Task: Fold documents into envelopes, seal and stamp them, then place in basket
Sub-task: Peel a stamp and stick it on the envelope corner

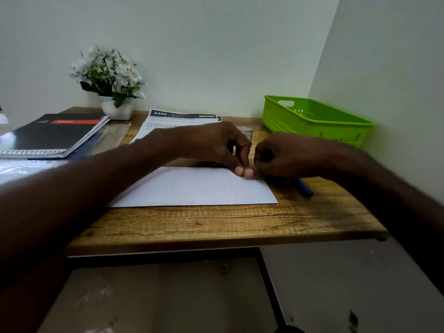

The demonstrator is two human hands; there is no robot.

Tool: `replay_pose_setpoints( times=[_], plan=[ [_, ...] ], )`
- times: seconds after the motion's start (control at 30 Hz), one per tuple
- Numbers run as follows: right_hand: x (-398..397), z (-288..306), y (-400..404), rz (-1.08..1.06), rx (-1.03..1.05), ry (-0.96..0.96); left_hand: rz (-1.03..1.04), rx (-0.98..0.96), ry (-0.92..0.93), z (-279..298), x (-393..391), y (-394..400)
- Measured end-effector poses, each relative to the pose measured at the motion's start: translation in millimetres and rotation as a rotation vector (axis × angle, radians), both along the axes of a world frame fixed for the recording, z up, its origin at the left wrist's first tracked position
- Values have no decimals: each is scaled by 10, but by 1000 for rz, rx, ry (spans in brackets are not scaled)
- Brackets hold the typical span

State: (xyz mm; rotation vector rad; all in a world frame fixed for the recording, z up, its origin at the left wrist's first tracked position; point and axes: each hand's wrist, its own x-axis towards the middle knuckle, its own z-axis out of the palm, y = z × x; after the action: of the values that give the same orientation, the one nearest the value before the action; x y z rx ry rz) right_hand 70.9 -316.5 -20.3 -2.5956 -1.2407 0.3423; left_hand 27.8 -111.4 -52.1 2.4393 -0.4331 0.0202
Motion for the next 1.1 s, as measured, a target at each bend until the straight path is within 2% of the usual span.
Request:
replay_pose_setpoints(
  times=[0.17,0.33,0.43,0.6,0.77,0.87,1.03,1.1],
  plan=[
    [-4,-66,13,-28,35,-166,-8,17,-1,12,0,-5],
    [-22,25,-105,11,30,-26,-4,9,2,10,7,4],
    [46,-16,-69,-58,122,63,-8,-10,-3,-10,24,19],
    [66,-83,58,-126,103,-94,-14,-33,-9,-19,11,18],
    [85,-111,122,-170,116,-137,-2,-43,17,-21,-6,4],
    [106,-120,137,-175,113,-137,5,-17,5,-19,-2,8],
    [97,-67,107,-173,107,-29,22,-13,19,-5,-9,1],
    [81,-80,94,-151,98,-51,28,-9,28,-4,-6,3]
  ],
)
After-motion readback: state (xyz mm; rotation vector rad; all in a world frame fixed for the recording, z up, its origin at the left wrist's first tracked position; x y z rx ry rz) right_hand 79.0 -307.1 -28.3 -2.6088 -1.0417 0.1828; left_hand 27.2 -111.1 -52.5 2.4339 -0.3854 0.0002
